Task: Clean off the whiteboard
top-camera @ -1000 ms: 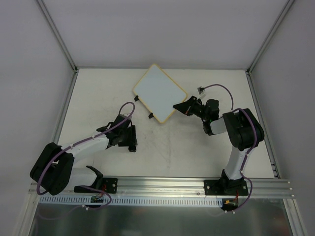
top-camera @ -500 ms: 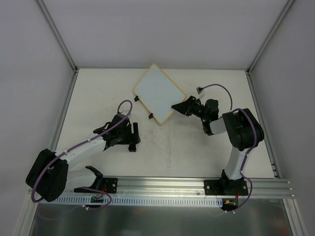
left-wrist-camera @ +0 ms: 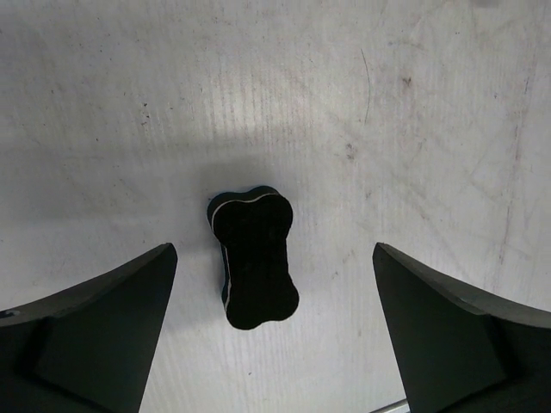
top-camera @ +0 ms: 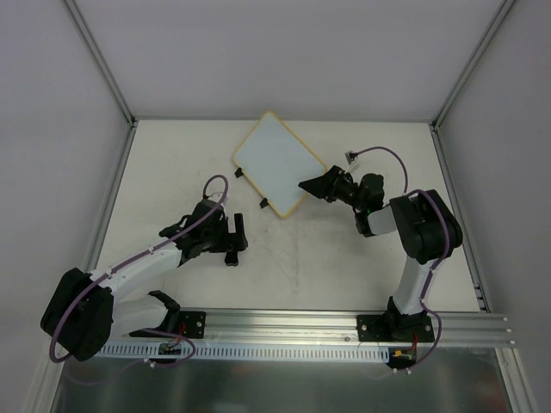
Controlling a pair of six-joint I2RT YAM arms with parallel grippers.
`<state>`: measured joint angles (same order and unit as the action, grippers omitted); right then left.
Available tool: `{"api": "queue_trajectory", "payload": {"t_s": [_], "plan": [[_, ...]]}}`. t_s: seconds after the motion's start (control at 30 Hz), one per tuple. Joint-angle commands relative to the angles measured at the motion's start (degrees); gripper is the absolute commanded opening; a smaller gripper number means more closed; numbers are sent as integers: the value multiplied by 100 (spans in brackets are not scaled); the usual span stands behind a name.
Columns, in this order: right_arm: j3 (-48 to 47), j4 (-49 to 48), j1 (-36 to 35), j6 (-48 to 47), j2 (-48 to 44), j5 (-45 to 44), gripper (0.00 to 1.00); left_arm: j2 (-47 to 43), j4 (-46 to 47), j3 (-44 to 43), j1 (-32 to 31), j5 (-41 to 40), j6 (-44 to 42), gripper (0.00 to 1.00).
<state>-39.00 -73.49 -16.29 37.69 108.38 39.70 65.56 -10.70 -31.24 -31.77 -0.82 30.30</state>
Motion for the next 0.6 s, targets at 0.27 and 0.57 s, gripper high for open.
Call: {"api": "queue_trajectory", "payload": {"t_s": [0.27,0.57], "plan": [[340,-1290,363,-8,-458,-200,87,-649,-46,39,57,-287,-51,99],[1114,-1282,460,-17,-1633,-595,91,-2046,-73,162,57,-603,-191,99]]}}
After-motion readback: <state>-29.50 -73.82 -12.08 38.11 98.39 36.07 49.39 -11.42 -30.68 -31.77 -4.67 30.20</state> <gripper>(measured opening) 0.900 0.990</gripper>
